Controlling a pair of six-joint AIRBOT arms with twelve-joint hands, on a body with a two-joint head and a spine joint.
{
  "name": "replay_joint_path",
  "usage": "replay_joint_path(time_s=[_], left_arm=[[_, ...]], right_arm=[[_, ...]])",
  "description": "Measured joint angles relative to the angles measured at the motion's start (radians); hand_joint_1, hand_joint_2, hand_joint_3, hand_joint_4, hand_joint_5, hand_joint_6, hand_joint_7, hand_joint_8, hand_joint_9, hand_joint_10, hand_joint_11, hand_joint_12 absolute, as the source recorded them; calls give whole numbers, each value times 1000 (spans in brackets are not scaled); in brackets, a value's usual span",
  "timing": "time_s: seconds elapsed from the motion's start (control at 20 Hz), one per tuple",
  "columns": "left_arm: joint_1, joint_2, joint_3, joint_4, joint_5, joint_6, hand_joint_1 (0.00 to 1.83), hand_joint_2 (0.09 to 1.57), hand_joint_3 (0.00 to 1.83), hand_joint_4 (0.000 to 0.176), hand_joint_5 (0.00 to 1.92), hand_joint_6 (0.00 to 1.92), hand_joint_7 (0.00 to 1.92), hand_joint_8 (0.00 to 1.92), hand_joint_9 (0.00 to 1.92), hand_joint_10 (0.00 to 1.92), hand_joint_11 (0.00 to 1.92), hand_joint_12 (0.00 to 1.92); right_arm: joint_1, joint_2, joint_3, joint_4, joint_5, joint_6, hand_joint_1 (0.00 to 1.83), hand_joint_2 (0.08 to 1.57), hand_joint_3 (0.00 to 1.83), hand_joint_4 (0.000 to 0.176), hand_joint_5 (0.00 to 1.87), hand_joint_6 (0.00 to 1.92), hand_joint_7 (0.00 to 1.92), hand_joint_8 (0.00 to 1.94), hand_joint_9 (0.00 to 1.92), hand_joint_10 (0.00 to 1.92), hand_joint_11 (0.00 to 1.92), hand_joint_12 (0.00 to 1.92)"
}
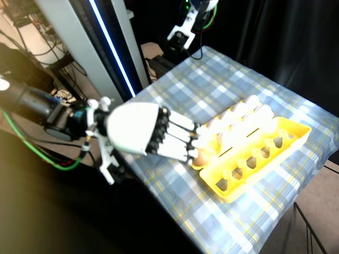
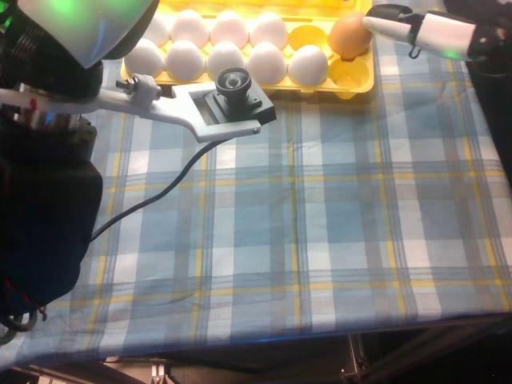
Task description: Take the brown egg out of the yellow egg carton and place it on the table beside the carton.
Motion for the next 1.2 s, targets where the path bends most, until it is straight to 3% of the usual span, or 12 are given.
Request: replay_joint_path(time_s=[0.15,0.4,0.55,0.7,0.8,0.85,0.9,0.95,1.0,1.05,1.1,1.2], left_arm=[[0,1,0,0,0,0,611,1571,83,0,485,22,286,1,461,1,50,1219],[0,1,0,-3,-1,0,556,1571,130,0,414,0,290,0,422,0,52,1149],[0,1,0,3,0,0,703,1571,105,0,467,17,324,2,525,24,58,1213],[0,1,0,0,0,0,625,1571,175,0,454,9,330,1,595,30,211,1164],[1,1,0,0,0,0,663,1571,130,0,493,19,367,5,654,50,144,1172],[1,1,0,1,0,0,751,1548,36,0,348,1541,435,9,631,26,157,1194],[1,1,0,2,1,0,765,1547,5,0,321,1845,463,8,591,9,118,1241],[1,1,0,1,-1,0,769,1548,0,0,313,1906,410,1,557,1,114,1252],[1,1,0,1,0,1,786,1547,0,0,310,1918,428,6,565,5,120,1282],[1,1,0,0,1,0,714,1566,95,0,191,1049,442,6,635,27,160,1247],[1,1,0,2,2,0,719,1570,128,0,270,645,440,2,653,20,138,1222],[1,1,0,0,0,0,697,1571,134,0,386,335,442,0,657,5,182,1185]], right_arm=[[-35,14,-26,-30,62,1,902,1074,0,0,809,0,1036,0,1055,1,684,907],[-35,-15,42,16,21,-2,731,976,1,0,584,0,653,0,588,0,492,228],[-34,-60,99,55,-54,-4,720,970,0,0,531,0,584,0,519,0,388,154],[-19,-113,156,65,-141,-5,760,980,3,0,545,5,622,13,543,10,319,123],[-2,-152,194,63,-191,-5,757,983,3,0,555,7,634,13,551,10,294,114],[0,-170,211,63,-212,-4,756,986,4,0,552,4,634,11,545,7,275,106],[0,-181,223,64,-230,0,762,995,7,0,563,8,651,15,551,8,270,105],[0,-188,230,64,-248,2,769,1000,7,0,574,10,667,18,558,9,263,104],[3,-193,237,60,-262,4,781,1018,4,0,604,7,702,10,591,9,274,112],[6,-196,241,63,-267,4,809,1037,2,0,663,8,752,8,634,10,300,126],[10,-196,244,64,-271,4,840,1050,1,0,737,9,811,7,709,14,348,151],[10,-196,251,65,-272,4,891,1072,0,0,829,2,923,3,846,9,499,268]])
